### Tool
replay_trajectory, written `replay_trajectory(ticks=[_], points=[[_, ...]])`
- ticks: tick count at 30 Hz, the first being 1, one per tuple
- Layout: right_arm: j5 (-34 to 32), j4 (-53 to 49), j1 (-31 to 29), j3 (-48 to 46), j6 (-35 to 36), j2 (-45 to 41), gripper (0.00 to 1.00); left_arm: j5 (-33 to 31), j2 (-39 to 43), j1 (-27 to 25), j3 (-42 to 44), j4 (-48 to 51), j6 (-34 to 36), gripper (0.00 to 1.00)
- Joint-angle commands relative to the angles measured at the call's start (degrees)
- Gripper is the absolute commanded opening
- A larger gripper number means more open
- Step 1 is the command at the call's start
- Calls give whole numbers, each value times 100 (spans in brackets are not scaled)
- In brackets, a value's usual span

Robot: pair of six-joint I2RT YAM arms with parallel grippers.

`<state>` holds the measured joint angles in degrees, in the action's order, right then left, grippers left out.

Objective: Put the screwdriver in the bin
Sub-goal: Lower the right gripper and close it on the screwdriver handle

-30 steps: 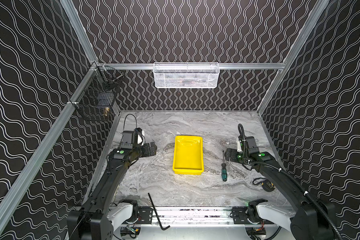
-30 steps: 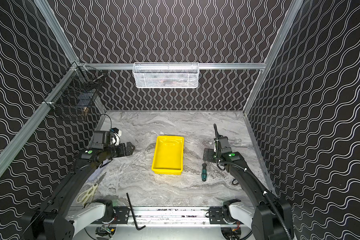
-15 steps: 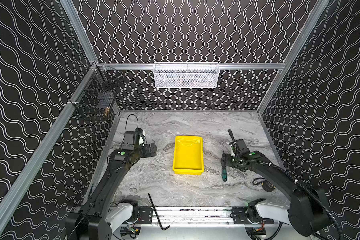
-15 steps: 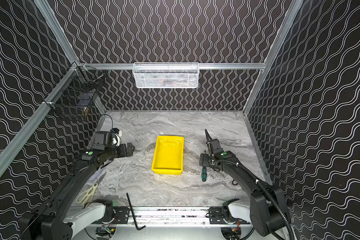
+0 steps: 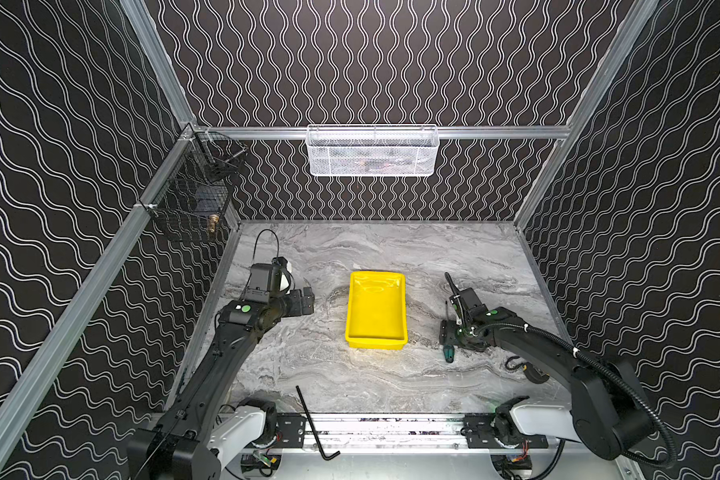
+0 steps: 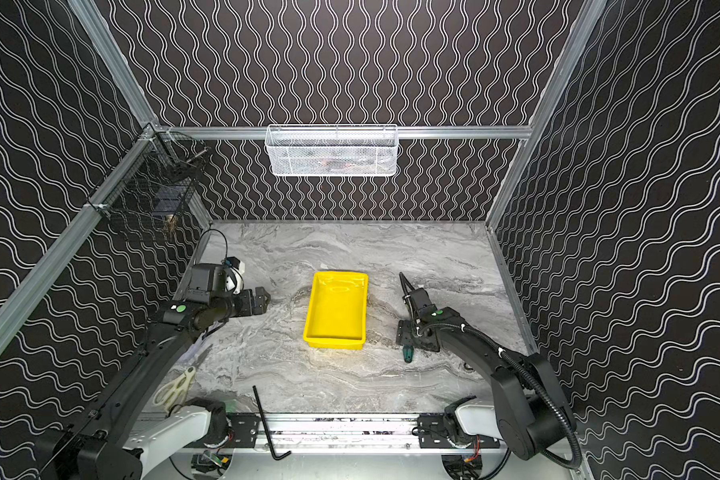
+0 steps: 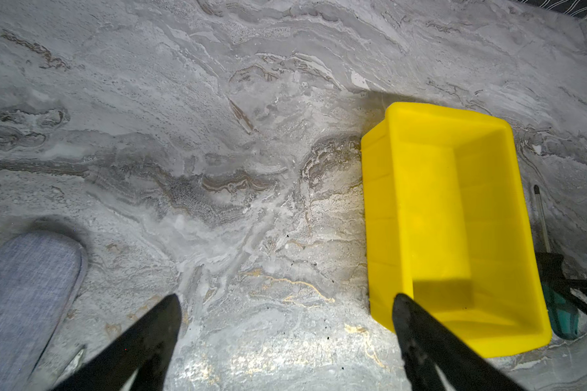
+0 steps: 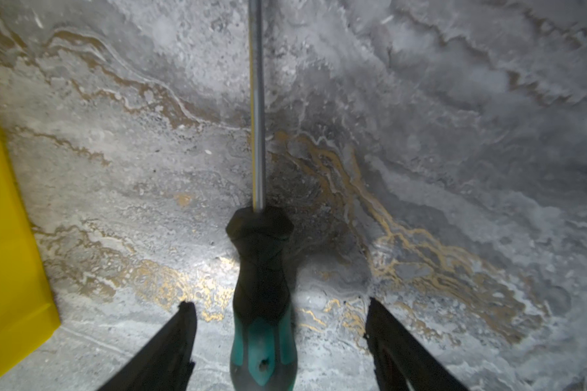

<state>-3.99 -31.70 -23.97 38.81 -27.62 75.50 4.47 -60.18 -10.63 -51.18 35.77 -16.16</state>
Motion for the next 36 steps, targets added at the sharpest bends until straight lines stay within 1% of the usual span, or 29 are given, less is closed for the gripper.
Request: replay_trajectory(ticks=[1,6,8,13,25,36], points=[[-106,47,-16,17,-112,41,76,-95,-19,-24,-24,51,6,99],[-107,-6,-28,113,-85,177,73,-259,83,-26,-19,78,-17,99],[-95,-1,-36,136,-78,214,70,-287,129,-22,-8,59,-8,99],[-121,0,-47,180,-53,306,63,-271,82,-26,-19,74,-16,99],[-34,176,-73,224,2,533,50,-359,47,-26,-33,125,-27,99],[-18,348,-73,215,29,824,41,-315,-4,-26,-33,139,-28,99]])
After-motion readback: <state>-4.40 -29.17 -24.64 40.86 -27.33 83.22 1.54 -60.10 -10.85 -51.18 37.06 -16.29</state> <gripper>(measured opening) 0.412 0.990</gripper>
